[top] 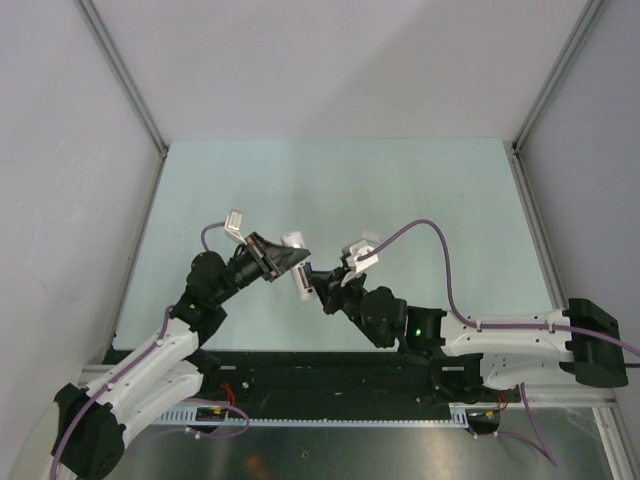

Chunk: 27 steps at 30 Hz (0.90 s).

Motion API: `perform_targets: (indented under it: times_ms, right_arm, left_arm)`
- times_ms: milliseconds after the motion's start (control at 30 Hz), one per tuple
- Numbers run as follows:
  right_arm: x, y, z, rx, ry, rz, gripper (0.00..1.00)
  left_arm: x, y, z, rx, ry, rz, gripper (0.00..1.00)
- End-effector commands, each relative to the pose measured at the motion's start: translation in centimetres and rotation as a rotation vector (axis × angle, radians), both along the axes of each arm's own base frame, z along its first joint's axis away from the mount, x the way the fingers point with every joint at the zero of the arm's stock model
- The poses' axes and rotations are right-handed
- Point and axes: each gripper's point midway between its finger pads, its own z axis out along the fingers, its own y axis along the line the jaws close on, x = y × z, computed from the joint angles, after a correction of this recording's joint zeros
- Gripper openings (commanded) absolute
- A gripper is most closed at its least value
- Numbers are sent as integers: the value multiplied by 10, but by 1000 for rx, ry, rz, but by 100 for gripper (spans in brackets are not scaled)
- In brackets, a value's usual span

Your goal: Load the batteries into the remote control

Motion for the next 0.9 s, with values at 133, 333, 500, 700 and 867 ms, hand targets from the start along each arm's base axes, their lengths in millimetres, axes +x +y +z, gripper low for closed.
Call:
perform_targets:
  times_ms: [133,333,500,700,867]
  right_arm:
    - [3,2,5,40,-6,-41,0]
    - [3,4,-2,29,7,-38,0]
    - [2,3,-10,6,20,-36,0]
    - [2,2,-17,4,32,-42,0]
    - [3,6,-26,-14,35,-39,0]
  left_arm:
    - [0,2,25,-52,-51,20,0]
    - [0,3,29,-55,-56,23,0]
    - [0,4,32,-61,-65,29,0]
    - [-2,2,34,-65,-63,17,0]
    - [-3,2,37,-68,-71,13,0]
